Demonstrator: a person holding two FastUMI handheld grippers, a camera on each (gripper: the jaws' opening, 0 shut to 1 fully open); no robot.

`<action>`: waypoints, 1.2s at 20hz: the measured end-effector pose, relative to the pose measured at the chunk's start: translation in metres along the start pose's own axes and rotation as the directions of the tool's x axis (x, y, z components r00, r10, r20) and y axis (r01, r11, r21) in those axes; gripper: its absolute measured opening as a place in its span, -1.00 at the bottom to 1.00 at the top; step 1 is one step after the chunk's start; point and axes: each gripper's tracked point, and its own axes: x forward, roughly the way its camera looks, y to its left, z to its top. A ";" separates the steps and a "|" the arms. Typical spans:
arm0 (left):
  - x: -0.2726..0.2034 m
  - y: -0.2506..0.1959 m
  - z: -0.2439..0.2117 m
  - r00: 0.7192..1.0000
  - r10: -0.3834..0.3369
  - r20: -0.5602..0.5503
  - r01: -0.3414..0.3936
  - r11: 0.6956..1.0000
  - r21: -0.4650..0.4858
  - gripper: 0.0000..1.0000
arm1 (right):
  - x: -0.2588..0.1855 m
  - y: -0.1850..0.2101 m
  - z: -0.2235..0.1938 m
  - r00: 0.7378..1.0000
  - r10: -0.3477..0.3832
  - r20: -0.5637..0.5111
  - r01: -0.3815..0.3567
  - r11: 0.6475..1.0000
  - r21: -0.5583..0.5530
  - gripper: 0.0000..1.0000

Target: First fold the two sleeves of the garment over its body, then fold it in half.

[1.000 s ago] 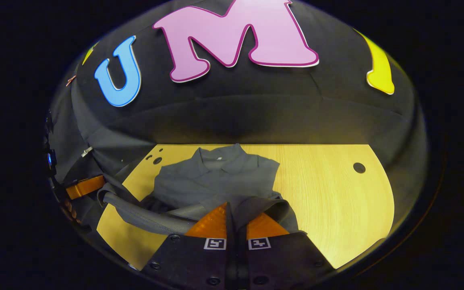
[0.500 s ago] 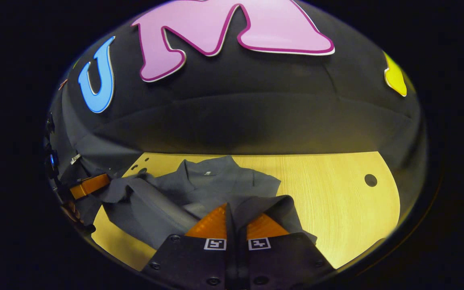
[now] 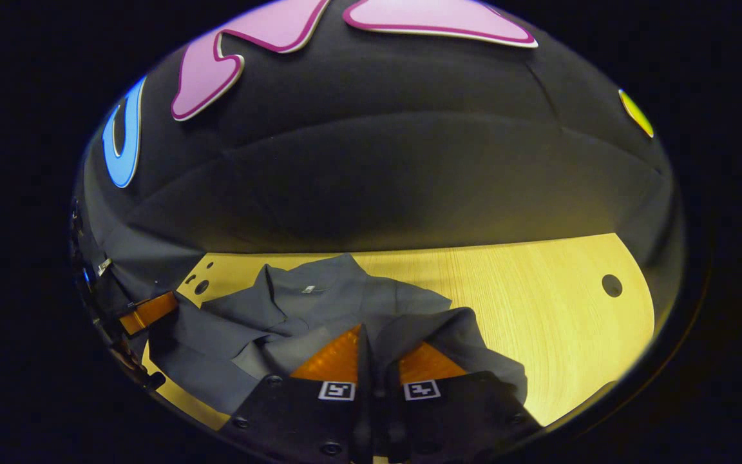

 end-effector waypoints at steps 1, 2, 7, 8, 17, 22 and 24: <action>0.001 0.005 -0.004 1.000 0.024 -0.009 -0.024 1.000 -0.003 -0.79 | 0.003 0.000 -0.003 1.000 0.002 -0.010 -0.002 1.000 0.008 -0.70; -0.001 0.006 -0.007 0.999 0.039 -0.019 -0.039 0.999 -0.010 -0.88 | 0.004 0.001 -0.005 1.000 0.003 -0.018 -0.003 1.000 0.014 -0.81; -0.022 0.017 -0.004 0.997 0.065 -0.030 -0.067 0.997 -0.044 0.10 | -0.008 0.004 -0.011 0.999 0.004 -0.046 -0.004 1.000 -0.009 0.10; -0.030 0.016 0.000 0.997 0.067 -0.021 -0.068 0.996 -0.050 0.46 | -0.014 0.006 -0.009 0.999 0.010 -0.046 -0.010 1.000 -0.006 0.24; -0.148 0.007 0.054 0.989 0.108 0.098 -0.110 0.994 0.009 0.92 | -0.112 -0.012 0.018 0.996 -0.047 0.079 0.051 0.998 -0.046 0.98; -0.228 -0.001 0.050 0.981 0.093 0.171 -0.106 0.992 0.063 0.92 | -0.199 -0.013 0.010 0.982 -0.105 0.159 0.112 0.993 -0.033 0.97; -0.258 -0.010 0.040 0.983 0.064 0.173 -0.078 0.994 0.078 0.92 | -0.232 -0.004 -0.004 0.978 -0.125 0.164 0.132 0.991 -0.029 0.97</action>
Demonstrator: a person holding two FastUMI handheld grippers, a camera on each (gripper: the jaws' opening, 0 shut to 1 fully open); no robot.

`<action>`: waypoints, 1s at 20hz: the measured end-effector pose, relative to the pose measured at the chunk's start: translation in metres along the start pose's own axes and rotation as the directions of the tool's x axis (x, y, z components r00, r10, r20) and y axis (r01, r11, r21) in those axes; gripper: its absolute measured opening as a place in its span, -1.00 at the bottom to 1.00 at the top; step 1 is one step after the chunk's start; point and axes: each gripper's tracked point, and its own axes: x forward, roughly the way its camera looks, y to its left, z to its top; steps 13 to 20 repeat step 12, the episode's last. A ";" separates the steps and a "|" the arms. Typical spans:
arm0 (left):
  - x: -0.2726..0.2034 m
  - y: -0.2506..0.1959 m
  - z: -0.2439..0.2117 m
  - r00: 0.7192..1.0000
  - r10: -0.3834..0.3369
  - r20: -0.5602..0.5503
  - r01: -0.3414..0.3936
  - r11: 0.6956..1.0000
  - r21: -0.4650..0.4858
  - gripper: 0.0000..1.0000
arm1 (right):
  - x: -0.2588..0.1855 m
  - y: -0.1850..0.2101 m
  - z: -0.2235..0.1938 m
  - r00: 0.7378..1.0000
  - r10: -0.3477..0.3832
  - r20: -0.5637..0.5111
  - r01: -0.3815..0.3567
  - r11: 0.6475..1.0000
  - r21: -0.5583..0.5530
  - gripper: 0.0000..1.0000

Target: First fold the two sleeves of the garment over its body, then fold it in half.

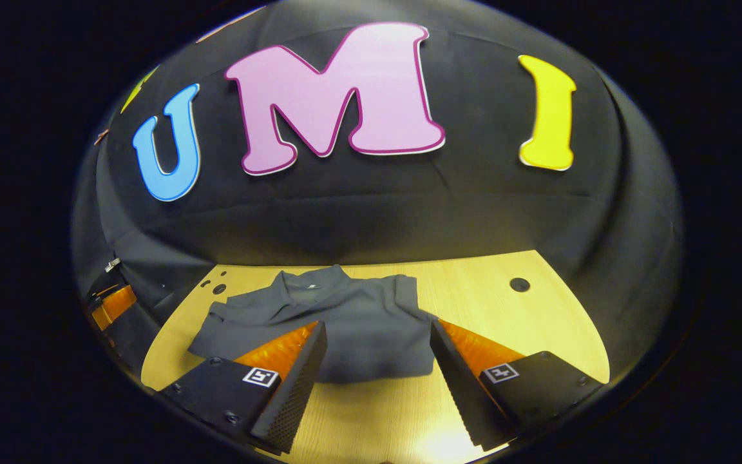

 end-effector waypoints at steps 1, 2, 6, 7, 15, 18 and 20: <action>-0.017 -0.005 -0.002 1.000 -0.019 0.003 0.019 1.000 0.001 0.92 | -0.019 0.002 -0.005 1.000 -0.009 0.000 0.009 1.000 -0.005 0.97; -0.033 -0.007 -0.004 0.999 -0.035 0.007 0.035 0.999 0.000 0.92 | -0.037 0.005 -0.011 1.000 -0.011 -0.001 0.011 1.000 -0.011 0.97; -0.098 -0.014 -0.005 0.997 -0.064 0.050 0.064 0.998 0.008 0.92 | -0.107 0.025 -0.028 1.000 -0.003 0.024 0.004 0.999 -0.042 0.97; -0.112 -0.014 -0.004 0.996 -0.066 0.064 0.066 0.998 0.011 0.92 | -0.122 0.032 -0.034 0.999 0.007 0.032 -0.005 0.999 -0.047 0.97; -0.183 -0.013 -0.007 0.991 -0.065 0.120 0.067 0.998 -0.008 0.92 | -0.193 0.056 -0.065 0.997 0.048 0.058 -0.044 0.997 -0.060 0.97; -0.183 -0.013 -0.007 0.991 -0.065 0.120 0.067 0.998 -0.008 0.92 | -0.193 0.056 -0.065 0.997 0.048 0.058 -0.044 0.997 -0.060 0.97; -0.183 -0.013 -0.007 0.991 -0.065 0.120 0.067 0.998 -0.008 0.92 | -0.193 0.056 -0.065 0.997 0.048 0.058 -0.044 0.997 -0.060 0.97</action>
